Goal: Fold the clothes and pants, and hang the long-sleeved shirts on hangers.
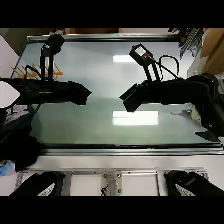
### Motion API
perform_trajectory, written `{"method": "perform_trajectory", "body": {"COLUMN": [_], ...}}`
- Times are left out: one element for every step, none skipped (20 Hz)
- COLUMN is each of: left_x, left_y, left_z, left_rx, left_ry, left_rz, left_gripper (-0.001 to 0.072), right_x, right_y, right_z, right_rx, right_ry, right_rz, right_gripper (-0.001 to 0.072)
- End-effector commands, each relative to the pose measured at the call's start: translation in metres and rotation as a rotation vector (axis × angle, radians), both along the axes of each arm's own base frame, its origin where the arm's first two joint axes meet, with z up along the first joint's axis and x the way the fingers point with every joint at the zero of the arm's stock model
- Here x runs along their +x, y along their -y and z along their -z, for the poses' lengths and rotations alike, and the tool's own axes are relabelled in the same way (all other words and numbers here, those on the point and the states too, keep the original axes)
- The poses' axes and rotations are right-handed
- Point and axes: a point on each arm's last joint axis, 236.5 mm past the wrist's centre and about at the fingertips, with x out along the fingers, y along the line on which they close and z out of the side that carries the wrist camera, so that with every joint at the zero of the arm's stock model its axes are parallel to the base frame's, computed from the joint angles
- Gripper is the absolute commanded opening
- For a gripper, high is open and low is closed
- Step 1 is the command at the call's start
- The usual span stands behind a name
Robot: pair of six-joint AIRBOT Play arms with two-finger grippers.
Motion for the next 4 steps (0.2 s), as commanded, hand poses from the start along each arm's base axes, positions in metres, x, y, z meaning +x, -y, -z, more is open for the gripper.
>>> {"method": "perform_trajectory", "body": {"left_x": [0.0003, 0.0003, 0.0003, 0.0003], "left_y": [-0.0001, -0.0001, -0.0001, -0.0001], "left_z": [0.0001, 0.0001, 0.0001, 0.0001], "left_rx": [-0.001, -0.001, -0.001, -0.001], "left_ry": [0.0, 0.0, 0.0, 0.0], "left_rz": [-0.001, -0.001, -0.001, -0.001], "left_gripper": [0.0012, 0.0012, 0.0012, 0.0012], "right_x": [0.0003, 0.0003, 0.0003, 0.0003], "right_y": [0.0, 0.0, 0.0, 0.0], "right_z": [0.0003, 0.0003, 0.0003, 0.0003], "right_rx": [0.0, 0.0, 0.0, 0.0], "right_ry": [0.0, 0.0, 0.0, 0.0], "right_rz": [0.0, 0.0, 0.0, 0.0], "right_gripper": [0.0012, 0.0013, 0.0012, 0.0013]}}
